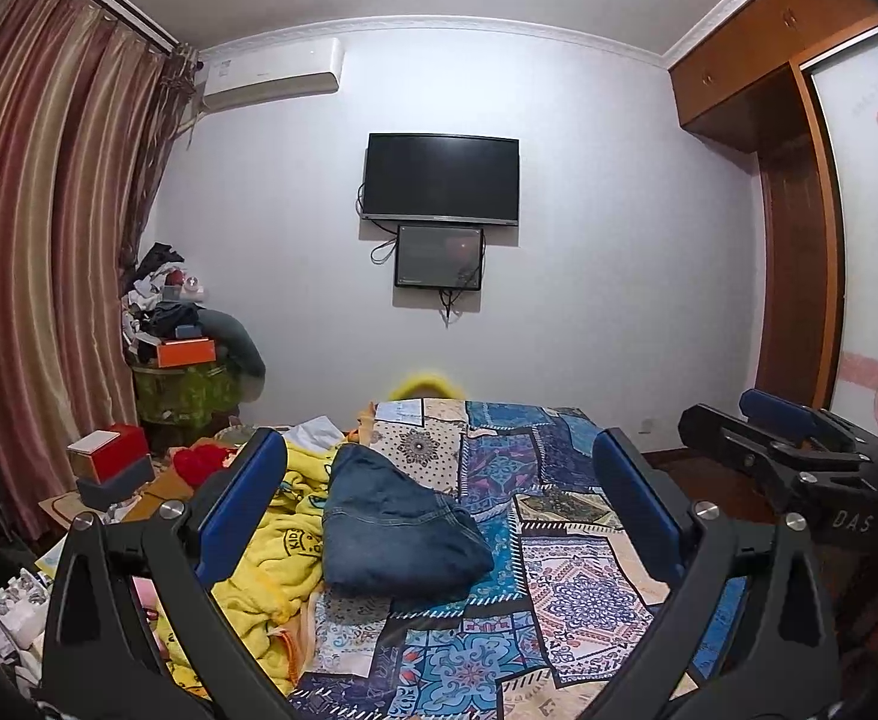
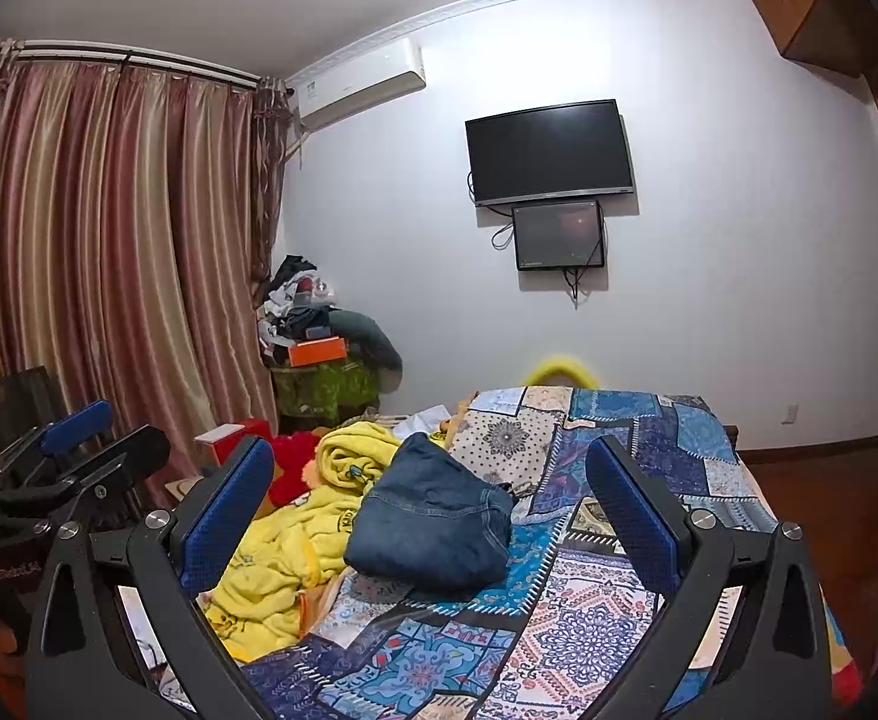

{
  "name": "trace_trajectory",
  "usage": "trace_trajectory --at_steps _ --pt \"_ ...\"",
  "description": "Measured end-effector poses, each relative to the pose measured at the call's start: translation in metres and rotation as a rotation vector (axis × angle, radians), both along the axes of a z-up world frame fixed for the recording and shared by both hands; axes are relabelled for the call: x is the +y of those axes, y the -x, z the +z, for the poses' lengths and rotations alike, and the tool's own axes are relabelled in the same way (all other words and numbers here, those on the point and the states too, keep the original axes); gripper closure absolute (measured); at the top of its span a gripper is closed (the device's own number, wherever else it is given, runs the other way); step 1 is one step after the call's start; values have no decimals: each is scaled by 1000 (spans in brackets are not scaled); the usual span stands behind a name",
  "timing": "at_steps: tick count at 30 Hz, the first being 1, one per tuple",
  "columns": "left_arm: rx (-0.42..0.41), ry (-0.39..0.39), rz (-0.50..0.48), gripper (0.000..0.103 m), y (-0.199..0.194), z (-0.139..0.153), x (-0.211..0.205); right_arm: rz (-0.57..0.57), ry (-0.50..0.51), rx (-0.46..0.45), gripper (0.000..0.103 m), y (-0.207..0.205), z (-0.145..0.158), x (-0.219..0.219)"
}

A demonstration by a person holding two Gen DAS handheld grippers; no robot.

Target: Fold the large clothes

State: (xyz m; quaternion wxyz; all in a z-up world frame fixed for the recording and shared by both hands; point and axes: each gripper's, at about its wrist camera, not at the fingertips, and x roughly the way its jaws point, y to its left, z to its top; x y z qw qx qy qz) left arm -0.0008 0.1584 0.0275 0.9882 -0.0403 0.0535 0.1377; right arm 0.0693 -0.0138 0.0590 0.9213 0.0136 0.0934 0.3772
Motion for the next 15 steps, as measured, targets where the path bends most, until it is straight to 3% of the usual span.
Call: trace_trajectory --at_steps 15 --pt "17 11 -5 0 -8 -7 5 -3 8 24 0 -8 -4 3"
